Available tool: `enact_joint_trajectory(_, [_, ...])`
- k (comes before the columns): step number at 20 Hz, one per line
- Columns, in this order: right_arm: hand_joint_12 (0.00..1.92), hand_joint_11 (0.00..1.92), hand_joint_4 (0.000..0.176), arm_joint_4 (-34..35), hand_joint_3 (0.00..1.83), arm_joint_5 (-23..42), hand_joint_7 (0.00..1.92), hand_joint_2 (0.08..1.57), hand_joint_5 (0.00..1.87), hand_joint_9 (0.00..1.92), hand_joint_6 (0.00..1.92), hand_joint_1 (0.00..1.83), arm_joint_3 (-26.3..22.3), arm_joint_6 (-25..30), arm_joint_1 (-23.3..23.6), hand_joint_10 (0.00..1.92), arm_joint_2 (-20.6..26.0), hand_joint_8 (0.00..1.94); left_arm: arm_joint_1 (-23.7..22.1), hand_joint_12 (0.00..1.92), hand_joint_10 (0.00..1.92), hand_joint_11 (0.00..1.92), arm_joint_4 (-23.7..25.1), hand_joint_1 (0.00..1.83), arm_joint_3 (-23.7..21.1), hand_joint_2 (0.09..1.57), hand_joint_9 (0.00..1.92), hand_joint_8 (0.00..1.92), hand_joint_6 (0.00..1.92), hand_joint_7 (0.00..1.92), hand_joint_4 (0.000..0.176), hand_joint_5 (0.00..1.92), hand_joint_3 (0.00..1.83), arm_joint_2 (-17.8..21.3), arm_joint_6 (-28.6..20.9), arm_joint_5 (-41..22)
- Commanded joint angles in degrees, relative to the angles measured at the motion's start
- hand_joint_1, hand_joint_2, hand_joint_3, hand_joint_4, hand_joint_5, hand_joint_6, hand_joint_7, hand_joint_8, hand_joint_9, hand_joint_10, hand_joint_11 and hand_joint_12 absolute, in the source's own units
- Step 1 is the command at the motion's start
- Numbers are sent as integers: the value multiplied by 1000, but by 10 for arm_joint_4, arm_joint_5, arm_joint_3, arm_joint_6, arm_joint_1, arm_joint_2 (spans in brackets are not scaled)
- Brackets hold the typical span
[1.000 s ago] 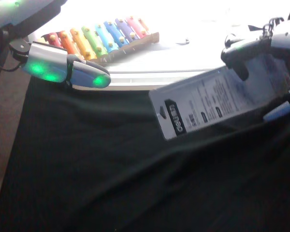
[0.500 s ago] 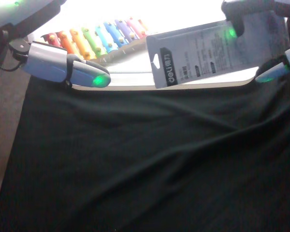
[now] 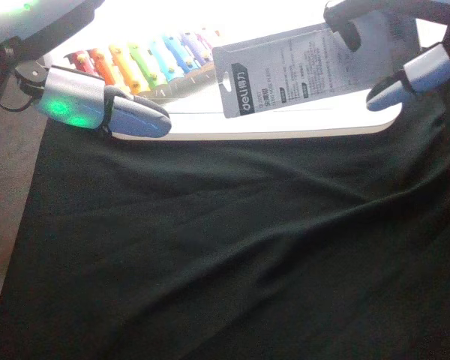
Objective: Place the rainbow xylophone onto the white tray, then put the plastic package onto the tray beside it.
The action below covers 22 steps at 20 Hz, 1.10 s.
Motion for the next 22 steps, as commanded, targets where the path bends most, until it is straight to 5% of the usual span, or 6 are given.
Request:
enact_joint_trajectory(1, [1921, 982, 0, 46, 822, 38, 688, 840, 634, 807, 1921, 1478, 7, 7, 14, 1783, -3, 1692, -4, 528, 5, 0, -14, 684, 0, 744, 171, 3, 0, 69, 49, 0, 0, 1, -2, -64])
enact_joint_trajectory(6, [1921, 942, 0, 46, 52, 27, 622, 1027, 676, 812, 1921, 1485, 60, 31, 15, 1921, -52, 1936, -4, 563, 1, 0, -13, 651, 0, 754, 174, 1, 0, 65, 4, 0, 2, 1, -2, -67])
enact_joint_trajectory(8, [1921, 856, 0, 46, 42, 20, 759, 1179, 591, 733, 1890, 1355, 69, 31, 15, 1901, -59, 1443, -4, 587, 1, 0, -12, 636, 0, 761, 164, 1, 0, 49, 49, 0, 2, 1, -2, -67])
enact_joint_trajectory(9, [1921, 846, 0, 46, 0, 16, 596, 1075, 597, 725, 1915, 1499, 73, 31, 15, 1917, -62, 1784, -4, 597, 0, 0, -12, 642, 0, 765, 146, 0, 0, 30, 64, 0, 3, 1, -2, -68])
enact_joint_trajectory(20, [1921, 928, 0, 45, 0, -19, 570, 1037, 646, 780, 1921, 1452, 106, 33, 15, 1921, -90, 1878, -4, 747, 3, 0, -13, 672, -1, 746, 161, 2, 0, 40, 7, 0, 0, 2, -8, -78])
enact_joint_trajectory(22, [1901, 754, 0, 44, 81, -26, 796, 1136, 668, 679, 1921, 1358, 113, 35, 15, 1856, -92, 1378, -5, 659, 1, 0, -13, 655, -1, 728, 163, 1, 0, 45, 12, 0, 0, 3, -10, -80])
